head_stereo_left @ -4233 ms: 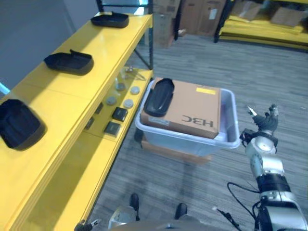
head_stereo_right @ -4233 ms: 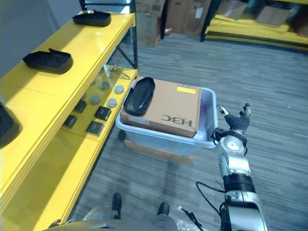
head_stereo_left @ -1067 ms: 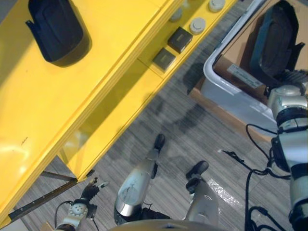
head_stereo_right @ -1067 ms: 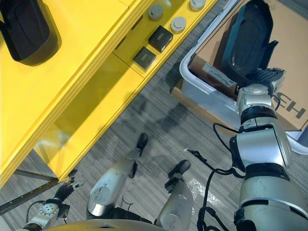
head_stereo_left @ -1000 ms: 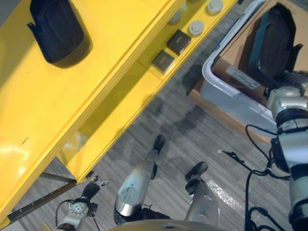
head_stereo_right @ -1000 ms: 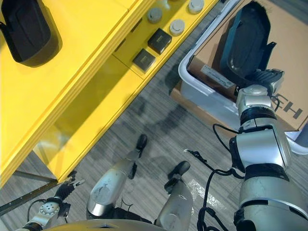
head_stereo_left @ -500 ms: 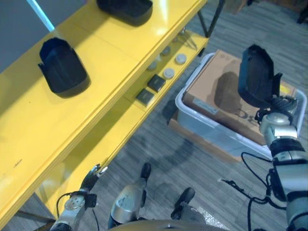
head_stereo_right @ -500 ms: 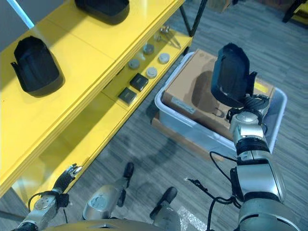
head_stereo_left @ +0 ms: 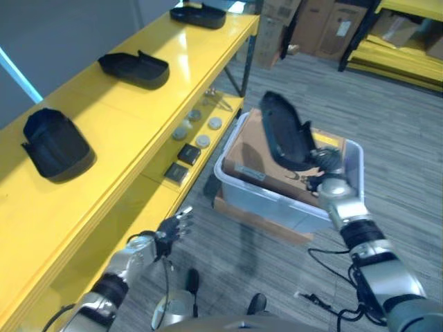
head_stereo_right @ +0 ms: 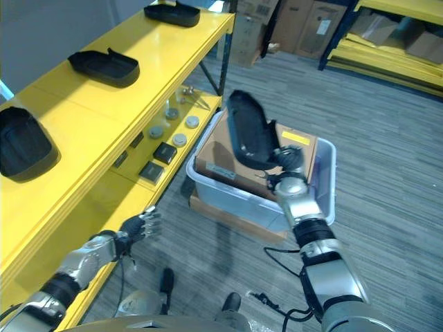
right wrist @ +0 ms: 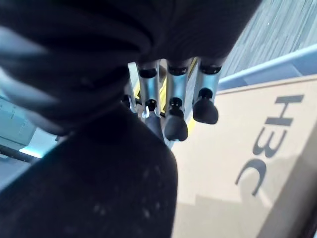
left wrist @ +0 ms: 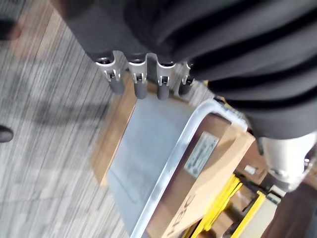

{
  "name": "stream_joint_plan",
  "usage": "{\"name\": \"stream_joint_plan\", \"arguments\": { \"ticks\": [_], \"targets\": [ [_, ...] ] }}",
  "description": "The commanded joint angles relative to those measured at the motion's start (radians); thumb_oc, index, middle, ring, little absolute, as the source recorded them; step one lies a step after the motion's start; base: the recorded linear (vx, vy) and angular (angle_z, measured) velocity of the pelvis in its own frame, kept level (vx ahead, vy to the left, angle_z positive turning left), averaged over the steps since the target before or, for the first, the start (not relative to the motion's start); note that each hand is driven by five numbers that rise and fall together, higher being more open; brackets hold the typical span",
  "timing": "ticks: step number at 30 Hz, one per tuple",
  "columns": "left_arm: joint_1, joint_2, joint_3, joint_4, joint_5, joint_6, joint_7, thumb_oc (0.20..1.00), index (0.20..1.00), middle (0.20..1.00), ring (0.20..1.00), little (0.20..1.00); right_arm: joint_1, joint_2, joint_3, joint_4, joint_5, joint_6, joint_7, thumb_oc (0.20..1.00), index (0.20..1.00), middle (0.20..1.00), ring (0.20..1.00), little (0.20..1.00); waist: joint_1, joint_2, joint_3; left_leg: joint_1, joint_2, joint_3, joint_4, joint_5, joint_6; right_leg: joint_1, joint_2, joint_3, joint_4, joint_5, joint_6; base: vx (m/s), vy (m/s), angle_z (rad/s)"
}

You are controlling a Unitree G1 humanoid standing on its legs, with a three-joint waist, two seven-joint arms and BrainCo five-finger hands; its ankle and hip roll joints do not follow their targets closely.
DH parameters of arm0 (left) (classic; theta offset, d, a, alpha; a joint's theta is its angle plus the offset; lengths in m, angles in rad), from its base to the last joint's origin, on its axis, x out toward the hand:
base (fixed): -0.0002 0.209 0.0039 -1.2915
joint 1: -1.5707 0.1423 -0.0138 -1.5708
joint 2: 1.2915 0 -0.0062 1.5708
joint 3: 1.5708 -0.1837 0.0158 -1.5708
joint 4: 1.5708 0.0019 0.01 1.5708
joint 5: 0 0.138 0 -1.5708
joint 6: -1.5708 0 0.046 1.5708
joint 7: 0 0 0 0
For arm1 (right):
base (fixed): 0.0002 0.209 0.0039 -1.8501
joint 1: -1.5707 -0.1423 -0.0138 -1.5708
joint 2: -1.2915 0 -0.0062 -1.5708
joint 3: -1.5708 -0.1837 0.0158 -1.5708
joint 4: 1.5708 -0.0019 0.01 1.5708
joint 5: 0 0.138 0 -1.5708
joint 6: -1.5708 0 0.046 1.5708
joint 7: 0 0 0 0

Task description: Move parts from the plastic box to the shelf.

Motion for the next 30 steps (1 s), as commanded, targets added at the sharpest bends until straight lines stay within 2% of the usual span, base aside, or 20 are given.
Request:
{"name": "stream_joint_plan", "arguments": {
  "ticks": [1,5,8,11,14,17,18,22,30],
  "targets": [
    [-0.066,-0.062,-0.046,0.079,-0.144,0.019,0.111,1.000,1.000,1.000,1.000,1.000,-0.150,-0.028,0.042,-0.023,-0.049,-0.044,0.015,0.200,0.200,0.200,0.200,0.200,0.023,-0.015,-0.065,-0.031,0.080,0.012,0.052,-0.060,-0.024,-0.028,-0.077,0.029,0.020,-0.015,0.076,0.07,0.001,-0.19],
    [-0.153,-0.145,-0.040,0.164,-0.277,0.042,0.198,1.000,1.000,1.000,1.000,1.000,-0.165,0.028,0.091,-0.032,-0.068,-0.025,0.029,0.200,0.200,0.200,0.200,0.200,-0.004,-0.018,-0.086,-0.019,0.085,0.024,0.049,-0.060,-0.027,-0.024,-0.077,0.041,0.015,-0.013,0.079,0.06,-0.006,-0.05],
    [-0.183,-0.178,-0.036,0.207,-0.312,0.041,0.213,1.000,1.000,1.000,1.000,1.000,-0.164,0.046,0.111,-0.028,-0.073,-0.030,0.052,0.200,0.200,0.200,0.200,0.200,-0.017,-0.022,-0.093,-0.015,0.089,0.031,0.053,-0.062,-0.028,-0.025,-0.076,0.046,0.016,-0.014,0.080,0.04,-0.020,-0.06],
    [-0.206,-0.212,-0.029,0.215,-0.386,0.024,0.229,1.000,1.000,1.000,1.000,1.000,-0.157,0.067,0.135,-0.037,-0.083,-0.017,0.072,0.200,0.200,0.200,0.200,0.200,-0.028,-0.023,-0.102,-0.006,0.092,0.037,0.050,-0.061,-0.031,-0.021,-0.074,0.051,0.011,-0.012,0.080,0.05,-0.005,-0.16],
    [-0.229,-0.240,-0.009,0.196,-0.487,-0.024,0.266,1.000,1.000,1.000,1.000,1.000,-0.140,0.079,0.156,-0.032,-0.093,-0.013,0.089,0.200,0.200,0.200,0.200,0.200,-0.035,-0.022,-0.110,0.001,0.094,0.042,0.050,-0.061,-0.034,-0.015,-0.075,0.051,0.011,-0.013,0.081,0.04,0.004,-0.03],
    [-0.242,-0.242,0.015,0.179,-0.508,-0.054,0.283,1.000,1.000,1.000,1.000,1.000,-0.126,0.082,0.161,-0.024,-0.098,-0.018,0.103,0.200,0.200,0.200,0.200,0.200,-0.036,-0.022,-0.116,0.003,0.092,0.041,0.051,-0.063,-0.035,-0.011,-0.075,0.049,0.010,-0.014,0.081,0.01,0.001,0.00],
    [-0.247,-0.236,0.035,0.165,-0.492,-0.089,0.289,1.000,1.000,1.000,1.000,1.000,-0.109,0.084,0.164,-0.023,-0.104,-0.020,0.109,0.200,0.200,0.200,0.200,0.200,-0.035,-0.022,-0.119,0.007,0.092,0.040,0.050,-0.063,-0.035,-0.007,-0.075,0.047,0.010,-0.015,0.082,0.00,0.000,0.00],
    [-0.249,-0.211,0.066,0.142,-0.425,-0.133,0.291,1.000,1.000,1.000,1.000,1.000,-0.072,0.078,0.152,-0.031,-0.103,-0.021,0.115,0.200,0.200,0.200,0.200,0.200,-0.035,-0.020,-0.125,0.011,0.090,0.037,0.051,-0.063,-0.035,-0.003,-0.076,0.045,0.011,-0.017,0.084,0.01,0.001,0.00],
    [-0.227,-0.169,0.105,0.106,-0.434,-0.111,0.255,1.000,1.000,1.000,1.000,1.000,-0.008,0.062,0.128,-0.029,-0.118,-0.038,0.149,0.200,0.200,0.200,0.200,0.200,-0.033,-0.012,-0.131,0.017,0.084,0.027,0.044,-0.061,-0.034,0.004,-0.078,0.038,0.016,-0.021,0.087,0.00,0.000,0.00]
  ]
}}
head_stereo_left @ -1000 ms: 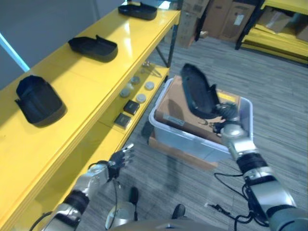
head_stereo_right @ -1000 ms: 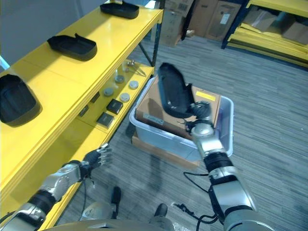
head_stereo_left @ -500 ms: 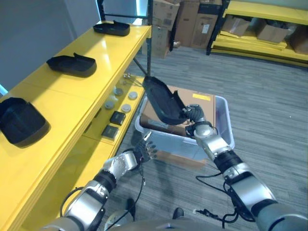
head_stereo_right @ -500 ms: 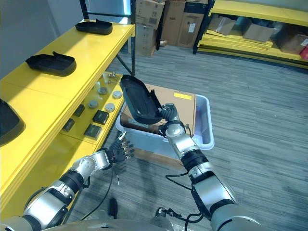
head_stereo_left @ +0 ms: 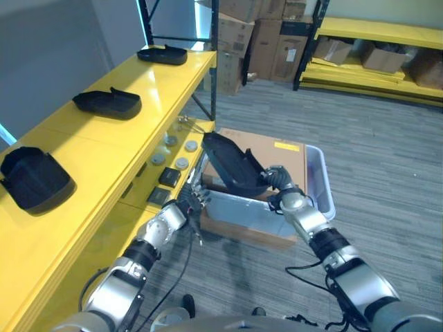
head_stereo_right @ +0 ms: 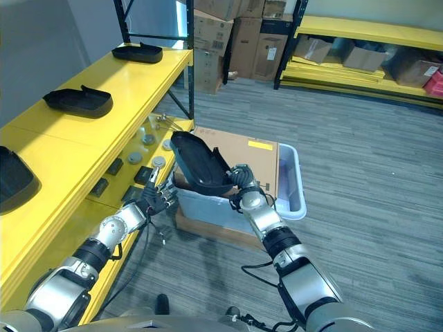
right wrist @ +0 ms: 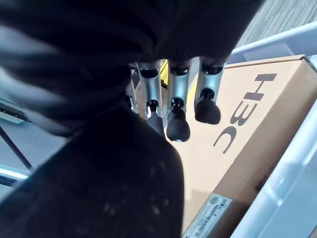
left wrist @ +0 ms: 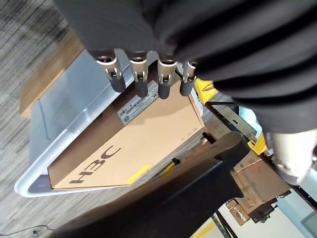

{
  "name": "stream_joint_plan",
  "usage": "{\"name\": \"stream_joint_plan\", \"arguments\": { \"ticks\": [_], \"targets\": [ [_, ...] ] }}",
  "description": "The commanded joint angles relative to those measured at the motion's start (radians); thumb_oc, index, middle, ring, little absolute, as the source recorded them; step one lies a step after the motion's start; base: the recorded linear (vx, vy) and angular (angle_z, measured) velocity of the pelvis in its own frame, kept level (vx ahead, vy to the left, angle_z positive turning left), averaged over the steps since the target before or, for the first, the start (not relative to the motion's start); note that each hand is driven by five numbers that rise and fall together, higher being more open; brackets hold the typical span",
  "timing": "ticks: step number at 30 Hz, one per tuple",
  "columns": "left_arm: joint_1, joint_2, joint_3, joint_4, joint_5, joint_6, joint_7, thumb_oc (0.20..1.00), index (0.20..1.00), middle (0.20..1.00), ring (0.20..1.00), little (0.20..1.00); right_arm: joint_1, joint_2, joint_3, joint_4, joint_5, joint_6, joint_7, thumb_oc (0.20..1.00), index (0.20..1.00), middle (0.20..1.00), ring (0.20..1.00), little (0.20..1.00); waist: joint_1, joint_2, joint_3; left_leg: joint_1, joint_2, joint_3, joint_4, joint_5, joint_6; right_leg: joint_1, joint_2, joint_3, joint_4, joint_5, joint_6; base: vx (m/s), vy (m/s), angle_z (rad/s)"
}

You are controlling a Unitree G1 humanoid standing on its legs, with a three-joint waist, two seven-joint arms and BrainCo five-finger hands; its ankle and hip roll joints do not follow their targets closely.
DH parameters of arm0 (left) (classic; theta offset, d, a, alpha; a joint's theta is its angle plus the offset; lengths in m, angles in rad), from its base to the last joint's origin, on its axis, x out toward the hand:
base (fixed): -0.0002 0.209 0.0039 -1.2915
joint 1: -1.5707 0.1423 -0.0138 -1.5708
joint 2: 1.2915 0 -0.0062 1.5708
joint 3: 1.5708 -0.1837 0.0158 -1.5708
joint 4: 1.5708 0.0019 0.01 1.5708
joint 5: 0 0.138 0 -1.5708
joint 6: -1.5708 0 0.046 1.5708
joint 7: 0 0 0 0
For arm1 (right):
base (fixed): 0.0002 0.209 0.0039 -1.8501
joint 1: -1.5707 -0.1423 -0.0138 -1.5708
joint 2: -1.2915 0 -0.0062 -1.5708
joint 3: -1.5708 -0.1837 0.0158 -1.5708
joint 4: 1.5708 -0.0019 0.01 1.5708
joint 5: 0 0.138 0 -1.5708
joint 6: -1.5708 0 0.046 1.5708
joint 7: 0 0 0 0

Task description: Move parts from the plastic box to the shelf.

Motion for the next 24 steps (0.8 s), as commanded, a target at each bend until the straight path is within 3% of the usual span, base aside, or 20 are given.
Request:
{"name": "stream_joint_plan", "arguments": {
  "ticks": [1,12,24],
  "targets": [
    [-0.063,-0.038,-0.028,-0.003,0.032,-0.016,-0.058,1.000,1.000,1.000,1.000,1.000,-0.059,-0.016,-0.011,0.000,-0.042,-0.075,0.017,0.200,0.200,0.200,0.200,0.200,0.041,-0.017,-0.053,-0.020,0.069,-0.011,0.044,-0.054,-0.030,-0.011,-0.090,-0.004,0.017,-0.023,0.094,0.00,0.000,0.00],
    [-0.061,-0.054,-0.120,-0.054,0.140,0.020,-0.118,1.000,1.000,1.000,1.000,1.000,-0.051,0.027,0.035,-0.018,-0.041,-0.066,0.054,0.200,0.200,0.200,0.200,0.200,0.040,-0.014,-0.053,-0.018,0.066,-0.014,0.035,-0.050,-0.028,-0.010,-0.090,-0.004,0.014,-0.019,0.095,0.00,0.000,0.00],
    [-0.063,-0.092,-0.222,-0.072,0.169,0.009,-0.122,1.000,1.000,1.000,1.000,1.000,-0.054,0.112,0.118,-0.028,-0.085,-0.043,0.111,0.200,0.200,0.200,0.200,0.200,0.031,-0.006,-0.054,-0.016,0.062,-0.008,0.025,-0.048,-0.026,-0.017,-0.093,0.002,0.014,-0.017,0.099,0.00,0.000,0.00]
  ]
}}
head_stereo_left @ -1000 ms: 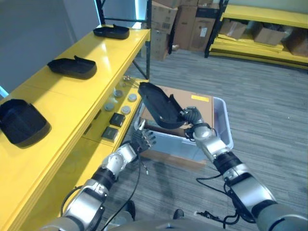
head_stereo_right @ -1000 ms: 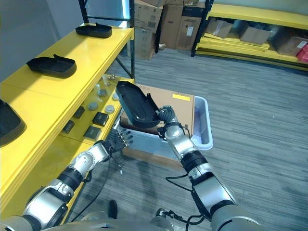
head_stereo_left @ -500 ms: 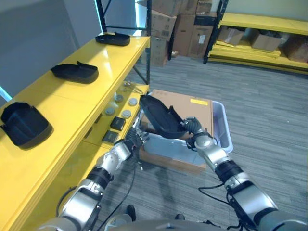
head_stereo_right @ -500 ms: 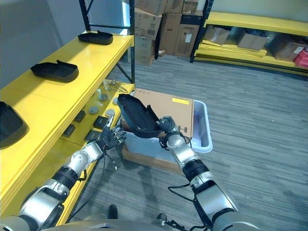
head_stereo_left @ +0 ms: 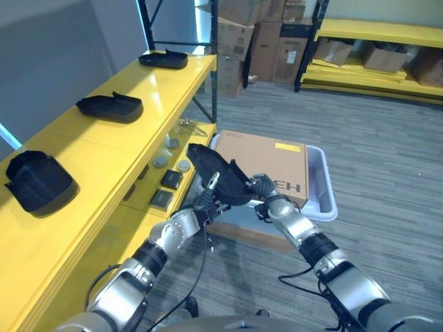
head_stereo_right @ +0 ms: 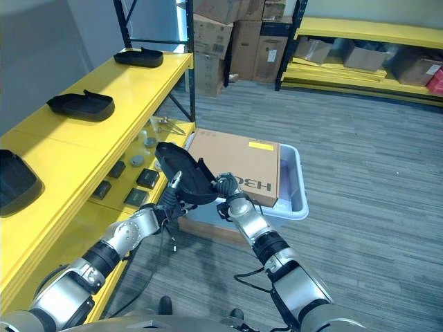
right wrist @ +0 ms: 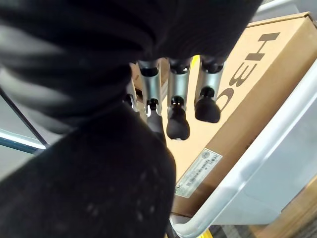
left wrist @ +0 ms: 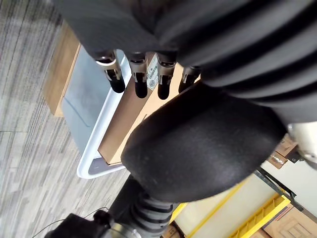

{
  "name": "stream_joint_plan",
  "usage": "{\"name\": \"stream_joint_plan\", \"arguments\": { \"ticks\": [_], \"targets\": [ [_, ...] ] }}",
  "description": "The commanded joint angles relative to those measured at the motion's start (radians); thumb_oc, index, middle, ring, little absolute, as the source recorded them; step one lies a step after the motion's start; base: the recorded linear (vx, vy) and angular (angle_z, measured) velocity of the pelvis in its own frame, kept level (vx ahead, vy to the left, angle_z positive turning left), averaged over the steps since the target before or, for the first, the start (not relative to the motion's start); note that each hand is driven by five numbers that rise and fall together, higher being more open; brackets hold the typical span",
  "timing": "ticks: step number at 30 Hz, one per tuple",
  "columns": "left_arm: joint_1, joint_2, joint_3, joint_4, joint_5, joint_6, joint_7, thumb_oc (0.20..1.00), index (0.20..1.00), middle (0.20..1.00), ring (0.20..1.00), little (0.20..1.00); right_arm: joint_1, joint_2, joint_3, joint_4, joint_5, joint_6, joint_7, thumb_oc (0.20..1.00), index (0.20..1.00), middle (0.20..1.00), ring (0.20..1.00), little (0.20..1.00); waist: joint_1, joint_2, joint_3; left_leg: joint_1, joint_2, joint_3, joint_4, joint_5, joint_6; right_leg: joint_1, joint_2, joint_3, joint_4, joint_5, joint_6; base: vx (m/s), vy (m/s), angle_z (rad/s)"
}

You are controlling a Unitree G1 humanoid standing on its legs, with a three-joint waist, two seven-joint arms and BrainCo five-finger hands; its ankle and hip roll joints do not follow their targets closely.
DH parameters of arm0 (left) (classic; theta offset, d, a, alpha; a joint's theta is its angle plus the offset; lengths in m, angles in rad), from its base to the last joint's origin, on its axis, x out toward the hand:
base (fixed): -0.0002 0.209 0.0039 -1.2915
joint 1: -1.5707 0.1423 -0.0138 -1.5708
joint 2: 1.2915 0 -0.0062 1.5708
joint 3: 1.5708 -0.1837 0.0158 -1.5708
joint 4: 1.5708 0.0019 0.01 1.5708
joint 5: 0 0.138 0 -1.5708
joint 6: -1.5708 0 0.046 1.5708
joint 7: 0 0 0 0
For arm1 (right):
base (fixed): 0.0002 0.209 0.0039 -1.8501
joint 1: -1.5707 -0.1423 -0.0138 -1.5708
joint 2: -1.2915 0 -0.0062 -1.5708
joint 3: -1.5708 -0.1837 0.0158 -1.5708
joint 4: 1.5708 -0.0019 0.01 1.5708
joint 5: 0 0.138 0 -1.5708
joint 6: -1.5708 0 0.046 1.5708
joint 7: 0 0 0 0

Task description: Move parts from the plastic box to the shelf.

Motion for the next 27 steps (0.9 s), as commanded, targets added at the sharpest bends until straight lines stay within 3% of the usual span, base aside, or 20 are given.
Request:
{"name": "stream_joint_plan", "arguments": {
  "ticks": [1,6,7,8,9,19,24,27],
  "targets": [
    [-0.065,-0.055,-0.056,0.004,0.028,-0.033,-0.020,1.000,1.000,1.000,1.000,1.000,-0.061,0.058,0.044,-0.029,-0.042,-0.053,0.052,0.200,0.200,0.200,0.200,0.200,0.033,-0.030,-0.039,-0.015,0.063,-0.008,0.025,-0.042,-0.022,-0.015,-0.092,0.002,0.014,-0.018,0.101,0.00,0.000,0.00],
    [-0.066,-0.058,-0.076,0.006,0.107,-0.070,-0.041,1.000,1.000,1.000,1.000,1.000,-0.061,0.085,0.075,-0.033,-0.047,-0.044,0.059,0.200,0.200,0.200,0.200,0.200,0.034,-0.029,-0.038,-0.016,0.061,-0.009,0.025,-0.043,-0.022,-0.017,-0.093,0.002,0.015,-0.019,0.100,0.00,0.000,0.00],
    [-0.067,-0.054,-0.077,0.000,0.130,-0.069,-0.037,0.821,0.821,0.821,0.821,0.821,-0.060,0.086,0.077,-0.035,-0.045,-0.041,0.059,0.200,0.200,0.200,0.200,0.200,0.035,-0.028,-0.038,-0.016,0.061,-0.009,0.024,-0.043,-0.022,-0.017,-0.093,0.002,0.014,-0.019,0.100,0.00,0.000,0.00],
    [-0.069,-0.050,-0.080,0.000,0.162,-0.077,-0.043,0.401,0.401,0.401,0.401,0.401,-0.059,0.087,0.079,-0.035,-0.044,-0.040,0.059,0.200,0.200,0.200,0.200,0.200,0.035,-0.028,-0.037,-0.016,0.061,-0.009,0.024,-0.043,-0.022,-0.017,-0.093,0.002,0.015,-0.019,0.101,0.00,0.000,0.00],
    [-0.071,-0.043,-0.087,-0.003,0.194,-0.100,-0.042,0.200,0.200,0.200,0.200,0.200,-0.060,0.088,0.084,-0.037,-0.040,-0.036,0.058,0.200,0.200,0.200,0.200,0.200,0.036,-0.027,-0.037,-0.017,0.060,-0.011,0.025,-0.043,-0.023,-0.017,-0.093,0.003,0.013,-0.019,0.101,0.00,0.000,0.00],
    [-0.070,0.010,-0.079,-0.079,0.272,-0.122,-0.057,0.200,0.200,0.200,0.200,0.200,-0.055,0.082,0.072,-0.037,-0.006,-0.031,0.026,0.200,0.200,0.200,0.200,0.200,0.050,-0.021,-0.037,-0.007,0.057,-0.016,0.019,-0.042,-0.023,-0.006,-0.094,-0.006,0.015,-0.021,0.101,0.00,0.000,0.00],
    [-0.059,0.008,-0.086,-0.082,0.212,-0.069,-0.086,0.200,0.200,0.200,0.200,0.200,-0.057,0.081,0.070,-0.041,-0.013,-0.036,0.016,0.200,0.200,0.200,0.200,0.200,0.049,-0.020,-0.035,-0.006,0.057,-0.017,0.027,-0.044,-0.022,-0.004,-0.096,-0.006,0.022,-0.023,0.098,0.00,0.000,0.00],
    [-0.057,0.004,-0.094,-0.073,0.238,-0.087,-0.105,0.200,0.200,0.200,0.200,0.200,-0.058,0.082,0.069,-0.042,-0.006,-0.031,0.014,0.200,0.200,0.200,0.200,0.200,0.048,-0.020,-0.036,-0.006,0.056,-0.017,0.028,-0.045,-0.021,-0.005,-0.096,-0.005,0.023,-0.024,0.098,0.00,0.000,0.00]
  ]
}}
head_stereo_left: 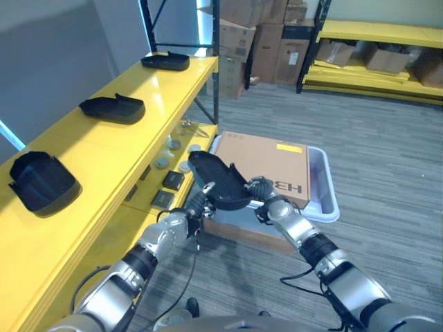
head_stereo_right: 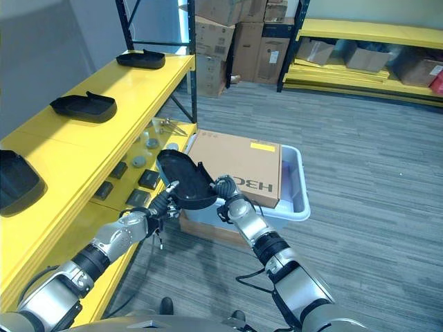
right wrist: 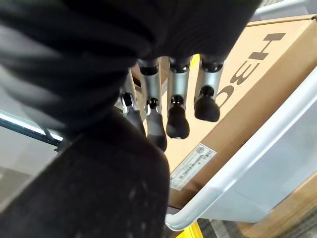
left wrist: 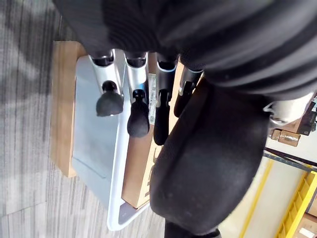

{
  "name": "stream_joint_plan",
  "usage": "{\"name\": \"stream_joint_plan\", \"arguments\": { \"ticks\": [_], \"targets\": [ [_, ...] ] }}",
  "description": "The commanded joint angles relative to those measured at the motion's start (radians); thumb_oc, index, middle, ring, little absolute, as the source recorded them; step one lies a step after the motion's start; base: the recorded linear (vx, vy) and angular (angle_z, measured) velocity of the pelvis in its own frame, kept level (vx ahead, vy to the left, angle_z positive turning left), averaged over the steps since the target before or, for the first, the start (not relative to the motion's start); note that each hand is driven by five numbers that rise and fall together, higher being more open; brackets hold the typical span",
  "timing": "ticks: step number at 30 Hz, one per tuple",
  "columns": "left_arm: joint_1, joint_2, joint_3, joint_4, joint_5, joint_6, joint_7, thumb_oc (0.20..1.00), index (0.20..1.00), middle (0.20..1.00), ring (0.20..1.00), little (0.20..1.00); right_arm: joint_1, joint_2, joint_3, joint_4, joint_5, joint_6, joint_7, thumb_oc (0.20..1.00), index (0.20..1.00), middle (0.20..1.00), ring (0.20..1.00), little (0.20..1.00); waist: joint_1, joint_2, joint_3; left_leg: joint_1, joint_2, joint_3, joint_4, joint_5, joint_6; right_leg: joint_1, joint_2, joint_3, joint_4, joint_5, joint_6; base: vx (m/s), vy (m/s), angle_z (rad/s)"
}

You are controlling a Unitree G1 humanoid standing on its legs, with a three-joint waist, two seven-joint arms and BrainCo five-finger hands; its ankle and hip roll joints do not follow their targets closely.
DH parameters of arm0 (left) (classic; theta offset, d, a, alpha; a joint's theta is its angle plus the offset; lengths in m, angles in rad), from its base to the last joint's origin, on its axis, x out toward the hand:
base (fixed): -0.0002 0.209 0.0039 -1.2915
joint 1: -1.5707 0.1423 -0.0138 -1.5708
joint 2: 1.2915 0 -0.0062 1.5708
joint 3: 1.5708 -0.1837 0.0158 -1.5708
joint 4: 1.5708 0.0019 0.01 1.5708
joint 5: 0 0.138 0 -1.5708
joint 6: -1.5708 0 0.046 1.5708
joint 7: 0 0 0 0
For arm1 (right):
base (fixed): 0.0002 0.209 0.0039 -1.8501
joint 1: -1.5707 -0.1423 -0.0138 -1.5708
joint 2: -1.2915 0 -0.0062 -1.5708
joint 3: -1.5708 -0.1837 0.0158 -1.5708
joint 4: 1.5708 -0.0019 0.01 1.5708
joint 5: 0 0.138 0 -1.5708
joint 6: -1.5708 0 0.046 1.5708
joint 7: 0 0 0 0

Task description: Move parts from the plastic box to the shelf.

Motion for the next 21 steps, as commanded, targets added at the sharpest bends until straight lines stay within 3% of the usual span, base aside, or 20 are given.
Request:
{"name": "stream_joint_plan", "arguments": {
  "ticks": [1,2,3,4,5,16,21],
  "targets": [
    [-0.084,-0.100,-0.044,-0.037,-0.032,-0.098,-0.088,0.200,0.200,0.200,0.200,0.200,-0.059,0.095,0.029,-0.031,0.036,-0.056,-0.007,0.200,0.200,0.200,0.200,0.200,0.039,-0.024,-0.033,-0.008,0.056,-0.019,0.029,-0.048,-0.018,-0.007,-0.096,-0.005,0.026,-0.025,0.099,0.00,0.000,0.00],
    [-0.080,-0.105,-0.054,-0.044,-0.037,-0.112,-0.078,0.200,0.200,0.200,0.200,0.200,-0.056,0.099,0.031,-0.028,0.058,-0.057,-0.024,0.200,0.200,0.200,0.200,0.200,0.039,-0.024,-0.033,-0.005,0.056,-0.018,0.028,-0.048,-0.018,-0.004,-0.097,-0.006,0.025,-0.025,0.099,0.00,0.000,0.00],
    [-0.080,-0.109,-0.058,-0.050,-0.044,-0.123,-0.068,0.200,0.200,0.200,0.200,0.200,-0.055,0.104,0.028,-0.026,0.071,-0.057,-0.036,0.420,0.420,0.420,0.420,0.420,0.038,-0.025,-0.033,-0.005,0.056,-0.018,0.028,-0.049,-0.019,-0.004,-0.097,-0.005,0.025,-0.026,0.099,0.00,0.000,0.00],
    [-0.080,-0.111,-0.061,-0.057,-0.052,-0.128,-0.057,0.200,0.200,0.200,0.200,0.200,-0.054,0.107,0.024,-0.024,0.078,-0.057,-0.044,0.944,0.944,0.944,0.944,0.944,0.037,-0.026,-0.033,-0.004,0.056,-0.018,0.029,-0.049,-0.019,-0.004,-0.097,-0.005,0.026,-0.026,0.099,0.00,0.000,0.00],
    [-0.080,-0.114,-0.062,-0.070,-0.060,-0.131,-0.038,0.200,0.200,0.200,0.200,0.200,-0.051,0.109,0.019,-0.025,0.085,-0.062,-0.057,1.000,1.000,1.000,1.000,1.000,0.036,-0.027,-0.033,-0.002,0.057,-0.016,0.028,-0.049,-0.018,-0.003,-0.096,-0.004,0.027,-0.027,0.099,0.00,0.000,0.00],
    [-0.085,-0.112,-0.039,-0.058,-0.006,-0.172,-0.002,0.200,0.200,0.200,0.200,0.200,-0.057,0.115,-0.030,-0.010,0.170,-0.073,-0.137,1.000,1.000,1.000,1.000,1.000,0.037,-0.032,-0.036,0.005,0.057,-0.017,0.032,-0.054,-0.017,0.001,-0.093,0.000,0.026,-0.027,0.095,0.00,0.000,0.00],
    [-0.071,-0.078,0.006,-0.100,0.045,-0.236,0.043,0.200,0.200,0.200,0.200,0.200,-0.026,0.084,-0.080,-0.055,0.206,-0.066,-0.187,1.000,1.000,1.000,1.000,1.000,0.034,-0.033,-0.038,0.007,0.055,-0.017,0.028,-0.054,-0.017,-0.001,-0.091,0.007,0.022,-0.026,0.095,0.00,0.000,0.00]
  ]
}}
